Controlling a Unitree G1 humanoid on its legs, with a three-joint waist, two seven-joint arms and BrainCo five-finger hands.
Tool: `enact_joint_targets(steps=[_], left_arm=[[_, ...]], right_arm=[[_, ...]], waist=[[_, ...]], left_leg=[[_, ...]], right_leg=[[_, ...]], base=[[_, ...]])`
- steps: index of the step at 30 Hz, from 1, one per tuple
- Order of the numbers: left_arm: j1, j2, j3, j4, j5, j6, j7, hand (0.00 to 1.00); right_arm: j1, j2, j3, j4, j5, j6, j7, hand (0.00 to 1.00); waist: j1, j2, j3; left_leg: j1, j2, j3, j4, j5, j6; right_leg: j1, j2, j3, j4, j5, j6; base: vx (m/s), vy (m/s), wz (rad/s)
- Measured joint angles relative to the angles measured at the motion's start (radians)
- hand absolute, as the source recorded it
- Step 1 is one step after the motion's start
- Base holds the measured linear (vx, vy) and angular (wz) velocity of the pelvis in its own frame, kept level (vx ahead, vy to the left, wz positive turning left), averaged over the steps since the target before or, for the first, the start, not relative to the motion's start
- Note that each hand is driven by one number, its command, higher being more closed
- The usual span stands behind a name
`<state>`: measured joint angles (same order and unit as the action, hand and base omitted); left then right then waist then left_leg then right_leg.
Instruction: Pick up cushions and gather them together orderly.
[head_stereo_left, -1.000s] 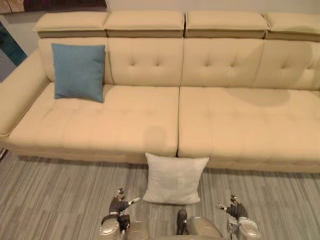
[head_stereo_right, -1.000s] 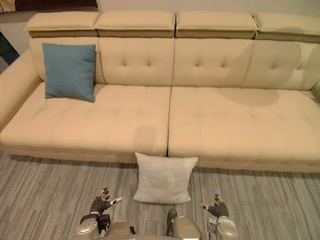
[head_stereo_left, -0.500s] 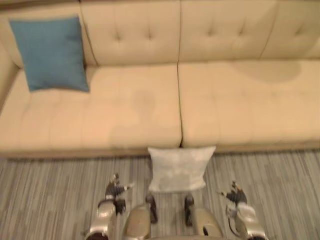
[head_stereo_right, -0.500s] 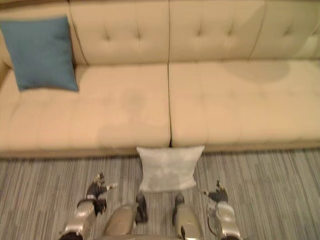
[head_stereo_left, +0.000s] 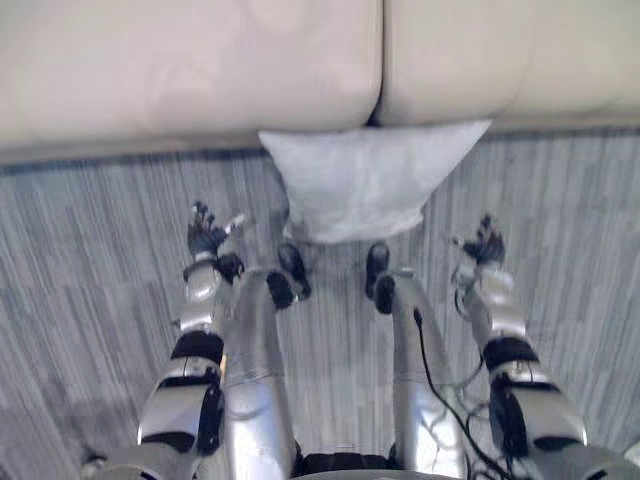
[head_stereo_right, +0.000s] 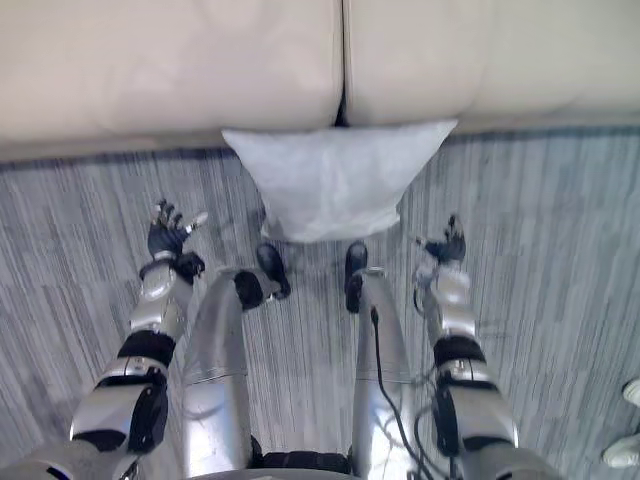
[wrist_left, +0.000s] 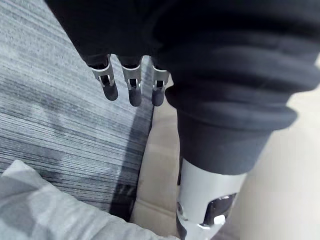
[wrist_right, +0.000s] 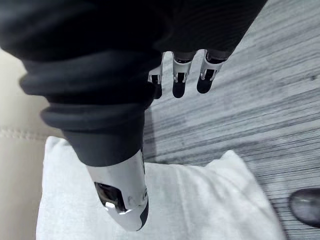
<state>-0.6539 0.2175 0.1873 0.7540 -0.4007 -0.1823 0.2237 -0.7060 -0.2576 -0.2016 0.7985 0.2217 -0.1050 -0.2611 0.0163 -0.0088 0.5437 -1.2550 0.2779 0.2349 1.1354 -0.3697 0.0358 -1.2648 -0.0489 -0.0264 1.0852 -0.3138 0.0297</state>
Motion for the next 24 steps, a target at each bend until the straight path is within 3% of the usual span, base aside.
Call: enact_joint_targets(steps=[3,8,9,15,19,24], left_arm=[[-0.102,0.000,-0.052,-0.021,-0.002,-0.001,0.016,0.00],[-0.258,-0.008,-0.144,-0.047,0.001,-0.001,0.048,0.00],[-0.299,-0.018,-0.158,-0.053,0.001,-0.002,0.063,1.00],[-0.388,-0.061,-0.196,-0.082,0.001,0.001,0.153,1.00],[-0.390,-0.047,-0.224,-0.109,0.002,0.001,0.165,1.00],[-0.352,-0.043,-0.247,-0.242,0.016,0.001,0.195,1.00]], right_arm=[[-0.148,-0.010,0.018,0.002,0.024,-0.001,-0.025,0.00],[-0.325,0.014,0.080,0.011,0.024,-0.001,-0.078,0.00],[-0.359,0.025,0.092,0.011,0.024,0.000,-0.106,1.00],[-0.403,0.057,0.094,0.002,0.026,0.010,-0.188,1.00],[-0.403,0.054,0.095,-0.018,0.056,0.014,-0.194,1.00],[-0.319,0.065,0.151,-0.171,0.091,0.016,-0.194,1.00]], waist=[[0.001,0.001,0.002],[0.004,0.002,0.003],[0.004,0.004,0.005],[-0.001,0.004,0.005],[-0.006,0.005,0.004],[-0.014,0.005,0.002]], left_leg=[[-0.133,0.012,-0.012,0.070,0.000,0.002],[-0.234,0.019,-0.015,0.104,0.004,0.006],[-0.243,0.019,-0.018,0.107,0.006,0.006],[-0.250,0.018,-0.023,0.111,0.010,0.008],[-0.248,0.011,-0.024,0.109,0.025,0.005],[-0.213,0.019,-0.029,0.100,0.044,0.007]], right_leg=[[-0.133,-0.003,0.000,0.075,0.000,0.000],[-0.235,-0.007,-0.002,0.115,0.006,-0.009],[-0.242,-0.008,-0.005,0.117,0.007,-0.011],[-0.243,-0.010,-0.013,0.124,0.007,-0.011],[-0.243,-0.021,-0.018,0.132,0.009,-0.014],[-0.211,-0.018,-0.027,0.124,0.024,-0.033]], base=[[-0.14,-0.042,-0.01],[-0.10,-0.021,0.01],[-0.04,0.005,0.01],[-0.01,0.004,0.01],[-0.06,0.021,0.10],[-0.07,0.005,0.01]])
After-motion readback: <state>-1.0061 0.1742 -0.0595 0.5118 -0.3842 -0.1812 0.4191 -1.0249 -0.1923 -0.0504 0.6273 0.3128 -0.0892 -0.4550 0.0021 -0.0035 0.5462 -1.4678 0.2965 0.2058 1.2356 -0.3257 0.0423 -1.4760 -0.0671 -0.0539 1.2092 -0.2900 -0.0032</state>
